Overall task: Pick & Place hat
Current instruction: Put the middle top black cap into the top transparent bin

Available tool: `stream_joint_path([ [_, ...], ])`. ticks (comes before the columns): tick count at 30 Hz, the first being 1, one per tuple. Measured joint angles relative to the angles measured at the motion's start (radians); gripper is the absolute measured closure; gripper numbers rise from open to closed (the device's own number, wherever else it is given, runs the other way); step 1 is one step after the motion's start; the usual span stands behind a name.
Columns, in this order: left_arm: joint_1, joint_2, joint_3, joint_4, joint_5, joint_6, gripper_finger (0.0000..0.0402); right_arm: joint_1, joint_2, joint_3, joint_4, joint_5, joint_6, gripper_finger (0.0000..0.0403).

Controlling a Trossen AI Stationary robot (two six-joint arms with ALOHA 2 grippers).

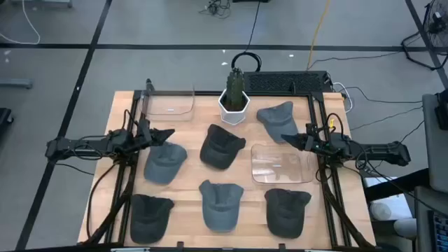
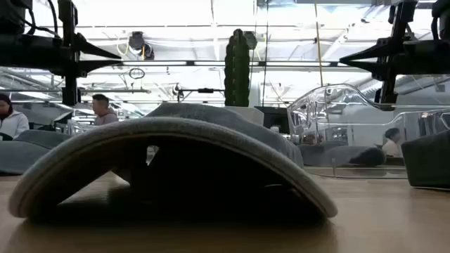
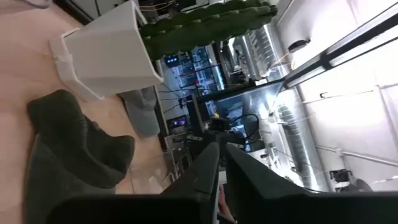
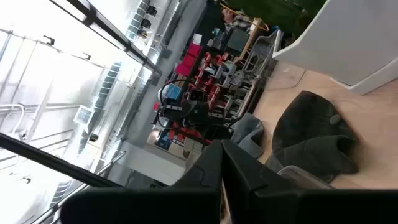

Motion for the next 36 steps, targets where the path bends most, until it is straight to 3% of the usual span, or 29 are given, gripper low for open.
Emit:
stream_joint_path([
  [15, 0.000, 0.104, 0.062, -0.003, 0.020, 0.001, 0.0367, 0.000, 0.002, 0.021, 0.001, 0.000, -0.022, 0.0403],
  [19, 0.000, 0.175, 0.173, -0.026, 0.021, 0.098, 0.0367, 0.000, 0.042, 0.090, -0.055, 0.005, -0.117, 0.0403],
  [22, 0.000, 0.242, 0.277, -0.139, 0.023, 0.164, 0.0367, 0.000, 0.086, 0.163, -0.095, 0.000, -0.147, 0.0403],
  [30, 0.013, 0.422, 0.542, -0.318, 0.050, 0.315, 0.0367, 0.000, 0.279, 0.324, -0.144, -0.035, -0.254, 0.0403],
  [36, 0.039, 0.584, 0.745, -0.393, 0.087, 0.488, 0.0366, -0.001, 0.451, 0.525, -0.301, -0.083, -0.385, 0.0403],
])
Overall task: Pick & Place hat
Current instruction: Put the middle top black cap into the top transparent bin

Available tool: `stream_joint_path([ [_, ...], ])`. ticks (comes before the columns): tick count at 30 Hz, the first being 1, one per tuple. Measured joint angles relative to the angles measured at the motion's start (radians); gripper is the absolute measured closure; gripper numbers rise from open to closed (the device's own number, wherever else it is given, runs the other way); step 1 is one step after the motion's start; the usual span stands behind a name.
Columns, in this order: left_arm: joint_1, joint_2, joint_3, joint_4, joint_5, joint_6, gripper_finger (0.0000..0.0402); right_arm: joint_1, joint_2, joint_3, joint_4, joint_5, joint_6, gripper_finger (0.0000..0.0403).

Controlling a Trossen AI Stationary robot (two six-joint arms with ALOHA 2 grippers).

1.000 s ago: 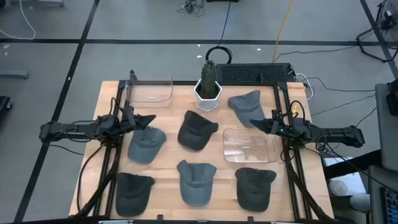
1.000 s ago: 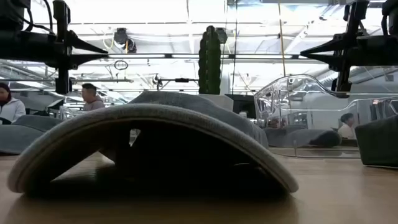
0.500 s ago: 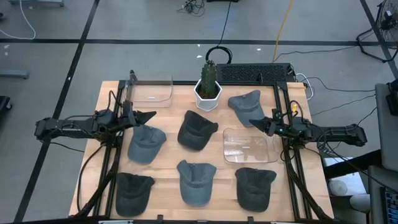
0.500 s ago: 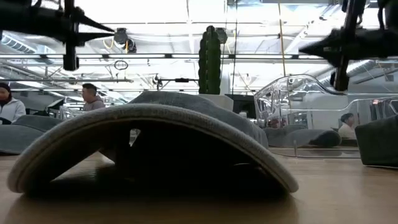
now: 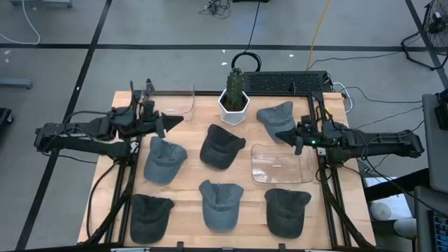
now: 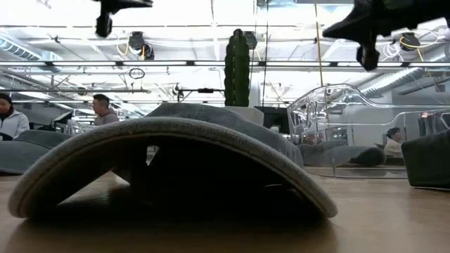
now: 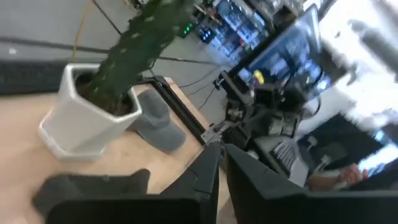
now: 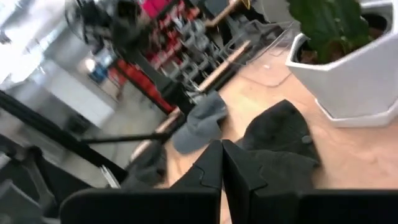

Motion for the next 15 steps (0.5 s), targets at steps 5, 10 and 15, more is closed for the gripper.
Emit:
stream_joint_path([
  [5, 0.017, 0.191, 0.179, -0.068, 0.152, 0.173, 0.0357, 0.000, 0.109, 0.135, -0.079, -0.051, -0.083, 0.0403],
  [10, 0.033, 0.413, 0.372, -0.199, 0.326, 0.313, 0.0298, -0.001, 0.158, 0.217, -0.083, -0.054, -0.128, 0.0403],
  [15, 0.047, 0.610, 0.589, -0.472, 0.403, 0.533, 0.0215, -0.001, 0.190, 0.329, -0.176, -0.054, -0.188, 0.0403],
])
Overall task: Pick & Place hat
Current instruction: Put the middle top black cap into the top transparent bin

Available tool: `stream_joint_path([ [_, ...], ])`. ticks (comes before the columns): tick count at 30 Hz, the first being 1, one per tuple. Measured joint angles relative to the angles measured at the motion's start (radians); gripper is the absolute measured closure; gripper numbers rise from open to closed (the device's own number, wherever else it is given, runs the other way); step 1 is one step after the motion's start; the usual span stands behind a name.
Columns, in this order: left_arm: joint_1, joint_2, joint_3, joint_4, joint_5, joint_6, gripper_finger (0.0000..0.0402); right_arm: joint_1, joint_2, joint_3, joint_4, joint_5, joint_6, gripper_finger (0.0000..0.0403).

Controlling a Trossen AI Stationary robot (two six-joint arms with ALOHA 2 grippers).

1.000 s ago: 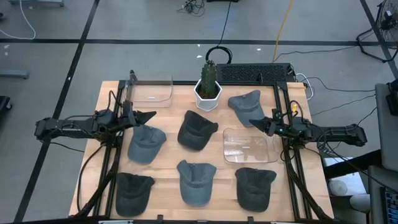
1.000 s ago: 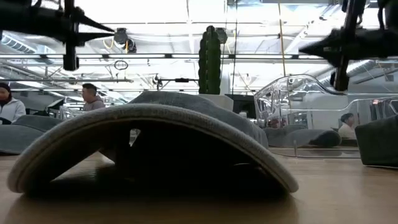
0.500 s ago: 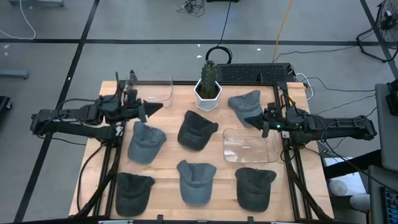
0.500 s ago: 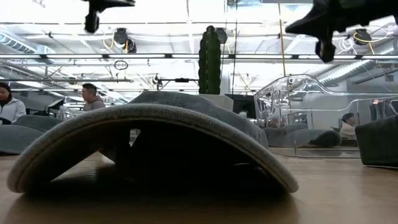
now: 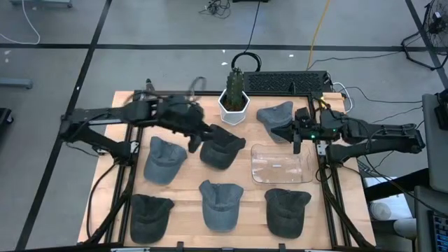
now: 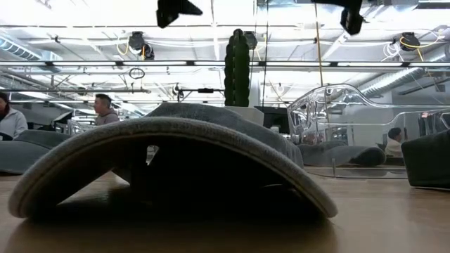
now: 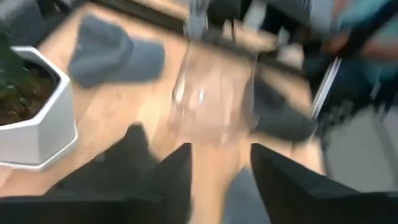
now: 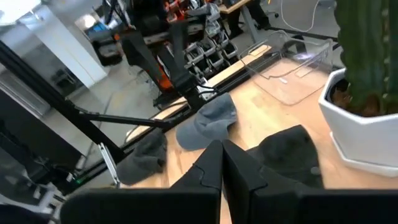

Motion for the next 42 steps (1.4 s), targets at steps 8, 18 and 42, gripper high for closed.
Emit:
stream_joint_path([
  [8, 0.049, 0.219, 0.113, -0.220, 0.121, 0.289, 0.0163, 0.000, 0.107, 0.232, -0.173, 0.004, -0.152, 0.0394],
  [18, 0.053, 0.405, 0.111, -0.247, 0.118, 0.583, 0.0209, 0.000, 0.128, 0.251, -0.182, 0.059, -0.200, 0.0337],
  [42, 0.099, 0.570, 0.109, -0.209, 0.067, 0.761, 0.0217, 0.000, 0.127, 0.186, -0.154, 0.083, -0.101, 0.0298],
])
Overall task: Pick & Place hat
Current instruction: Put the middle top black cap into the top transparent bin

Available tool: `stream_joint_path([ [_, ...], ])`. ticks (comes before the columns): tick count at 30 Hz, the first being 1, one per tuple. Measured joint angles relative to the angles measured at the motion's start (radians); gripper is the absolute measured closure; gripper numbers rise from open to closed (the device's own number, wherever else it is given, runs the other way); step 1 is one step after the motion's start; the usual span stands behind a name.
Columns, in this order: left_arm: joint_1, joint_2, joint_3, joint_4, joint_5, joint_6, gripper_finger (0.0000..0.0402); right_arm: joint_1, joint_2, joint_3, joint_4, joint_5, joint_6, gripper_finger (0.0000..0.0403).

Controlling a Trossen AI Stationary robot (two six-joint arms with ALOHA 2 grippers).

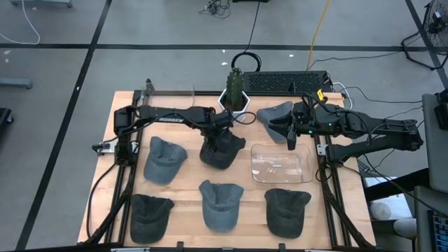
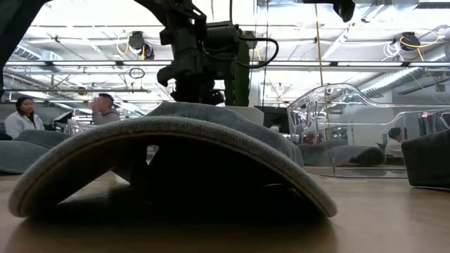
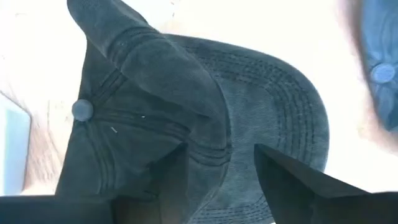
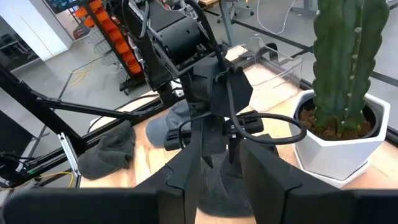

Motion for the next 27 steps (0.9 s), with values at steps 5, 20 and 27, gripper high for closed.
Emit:
stream_joint_path([
  [5, 0.011, 0.014, 0.000, -0.001, 0.025, -0.003, 0.0253, 0.000, 0.000, -0.008, 0.012, -0.001, 0.006, 0.0298],
  [20, 0.015, 0.050, -0.001, -0.004, -0.001, -0.018, 0.0245, 0.000, 0.000, -0.008, 0.015, -0.003, 0.008, 0.0298],
  [27, 0.015, 0.050, -0.001, -0.010, -0.001, -0.024, 0.0302, 0.000, 0.000, -0.008, 0.015, -0.003, 0.008, 0.0298],
])
